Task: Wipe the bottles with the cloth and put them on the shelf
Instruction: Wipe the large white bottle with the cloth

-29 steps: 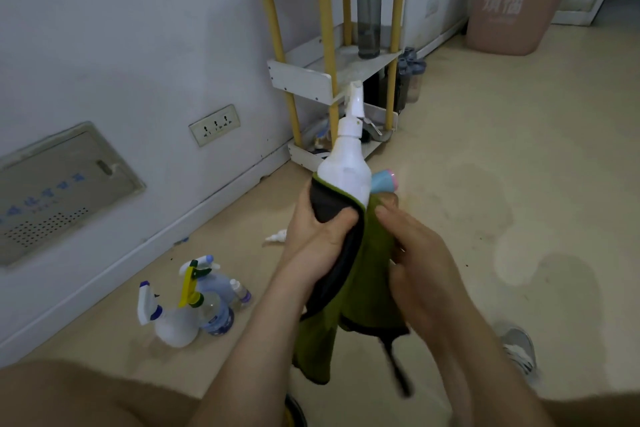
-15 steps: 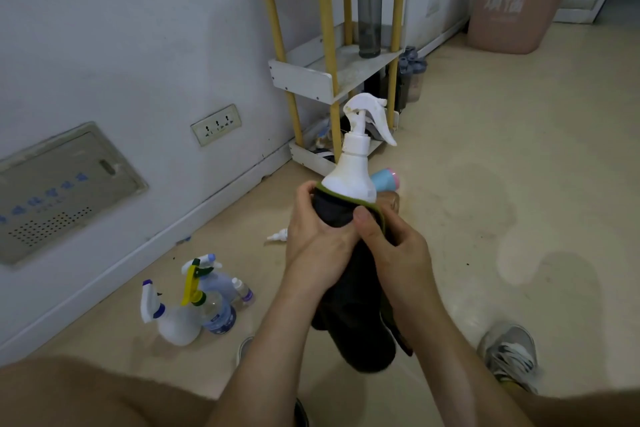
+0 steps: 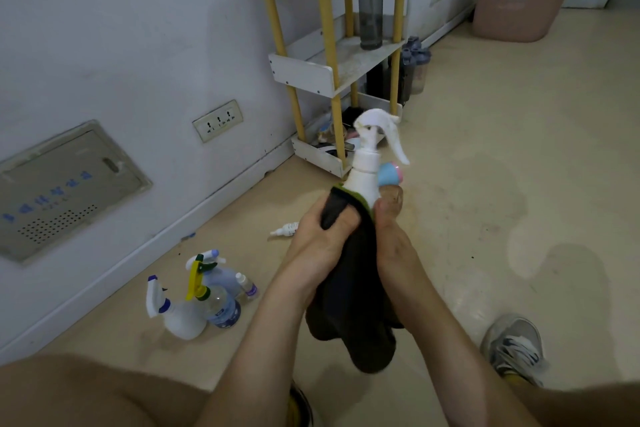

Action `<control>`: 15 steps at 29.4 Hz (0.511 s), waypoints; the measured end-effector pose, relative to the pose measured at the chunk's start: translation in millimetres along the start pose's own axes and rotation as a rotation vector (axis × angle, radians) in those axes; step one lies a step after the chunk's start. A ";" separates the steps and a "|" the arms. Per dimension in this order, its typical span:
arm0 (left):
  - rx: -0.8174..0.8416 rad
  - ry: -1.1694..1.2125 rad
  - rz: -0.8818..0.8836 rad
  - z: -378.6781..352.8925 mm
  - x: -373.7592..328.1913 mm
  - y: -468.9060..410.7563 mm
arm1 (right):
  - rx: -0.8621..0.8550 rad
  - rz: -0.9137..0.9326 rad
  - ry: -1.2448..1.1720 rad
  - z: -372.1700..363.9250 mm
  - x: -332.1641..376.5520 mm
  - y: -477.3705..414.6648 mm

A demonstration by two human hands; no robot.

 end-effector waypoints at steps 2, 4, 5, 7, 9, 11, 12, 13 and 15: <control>0.041 -0.060 -0.029 2.4 -3.5 -3.1 | -0.016 -0.043 0.085 -0.4 -1.0 -1.5; -0.031 -0.100 -0.087 2.1 -8.4 -3.3 | -0.015 -0.054 0.108 -2.9 0.1 0.5; -0.093 -0.122 -0.115 0.5 -11.2 -2.3 | 0.001 -0.066 0.075 -3.8 -0.8 1.4; -0.211 -0.160 -0.150 -2.6 -14.7 -1.8 | 0.038 -0.121 -0.070 -5.4 -2.9 5.8; -0.277 -0.130 -0.156 -4.5 -14.7 -1.8 | 0.115 -0.119 -0.156 -7.9 -0.8 10.4; -0.342 -0.076 -0.130 -1.2 -14.9 -4.0 | 0.154 -0.069 -0.099 -6.0 -4.6 8.8; -0.377 -0.038 -0.113 1.5 -13.5 -6.0 | 0.146 -0.045 -0.061 -5.1 -5.6 8.1; -0.418 0.009 -0.097 4.5 -12.3 -8.1 | 0.137 -0.023 -0.030 -4.6 -5.4 7.7; -0.487 0.060 -0.091 10.2 -12.5 -11.5 | 0.106 0.029 0.046 -4.6 -1.5 8.4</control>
Point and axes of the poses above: each hand's wrist, its own y-axis away from the middle knuckle, its own z-axis out of the back of the hand, x = y × z, the point moved 4 cm from there along -y, towards the middle knuckle, and after that the axes turned 2 degrees about z, right-handed, at the moved point
